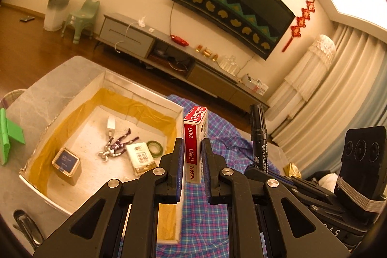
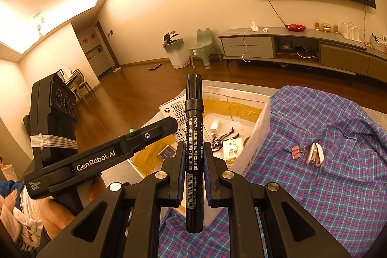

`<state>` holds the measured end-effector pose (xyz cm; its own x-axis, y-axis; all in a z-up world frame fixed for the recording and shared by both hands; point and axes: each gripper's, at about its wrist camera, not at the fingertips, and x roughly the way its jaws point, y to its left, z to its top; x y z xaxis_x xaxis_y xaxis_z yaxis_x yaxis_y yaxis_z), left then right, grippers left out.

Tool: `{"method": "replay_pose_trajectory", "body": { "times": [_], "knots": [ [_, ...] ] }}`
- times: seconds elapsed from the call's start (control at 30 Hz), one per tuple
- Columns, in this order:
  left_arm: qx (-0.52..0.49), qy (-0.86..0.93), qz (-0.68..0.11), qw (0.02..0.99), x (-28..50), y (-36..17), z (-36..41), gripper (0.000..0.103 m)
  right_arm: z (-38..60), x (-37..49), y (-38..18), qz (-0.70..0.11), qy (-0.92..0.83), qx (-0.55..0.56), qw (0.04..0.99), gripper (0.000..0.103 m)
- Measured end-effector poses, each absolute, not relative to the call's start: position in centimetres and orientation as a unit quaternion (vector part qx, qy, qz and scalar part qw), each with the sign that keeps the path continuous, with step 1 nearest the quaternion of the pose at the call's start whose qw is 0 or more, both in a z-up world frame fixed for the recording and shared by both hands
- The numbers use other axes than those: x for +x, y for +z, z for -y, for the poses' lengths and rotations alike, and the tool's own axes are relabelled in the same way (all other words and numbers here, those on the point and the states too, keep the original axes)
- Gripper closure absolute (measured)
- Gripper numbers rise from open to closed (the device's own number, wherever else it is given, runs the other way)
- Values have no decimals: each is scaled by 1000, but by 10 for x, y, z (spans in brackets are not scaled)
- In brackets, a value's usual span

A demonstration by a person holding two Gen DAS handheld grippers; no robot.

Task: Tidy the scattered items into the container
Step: 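Carry the marker in the right gripper and staple box in the left gripper over the box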

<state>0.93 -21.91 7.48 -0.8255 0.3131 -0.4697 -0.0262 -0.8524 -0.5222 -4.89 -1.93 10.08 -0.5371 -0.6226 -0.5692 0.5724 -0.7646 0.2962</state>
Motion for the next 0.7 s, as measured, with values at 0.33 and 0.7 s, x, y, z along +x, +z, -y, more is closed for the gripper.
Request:
{"method": "replay_pose_trajectory", "body": {
  "times": [0.33, 0.7],
  "knots": [
    [-292, 911, 280, 74, -7, 53, 247, 89, 46, -62, 93, 20, -872, 347, 345, 89],
    [-291, 905, 305, 51, -12, 44, 276, 89, 73, -81, 81, 8, -864, 360, 352, 89]
  ]
}}
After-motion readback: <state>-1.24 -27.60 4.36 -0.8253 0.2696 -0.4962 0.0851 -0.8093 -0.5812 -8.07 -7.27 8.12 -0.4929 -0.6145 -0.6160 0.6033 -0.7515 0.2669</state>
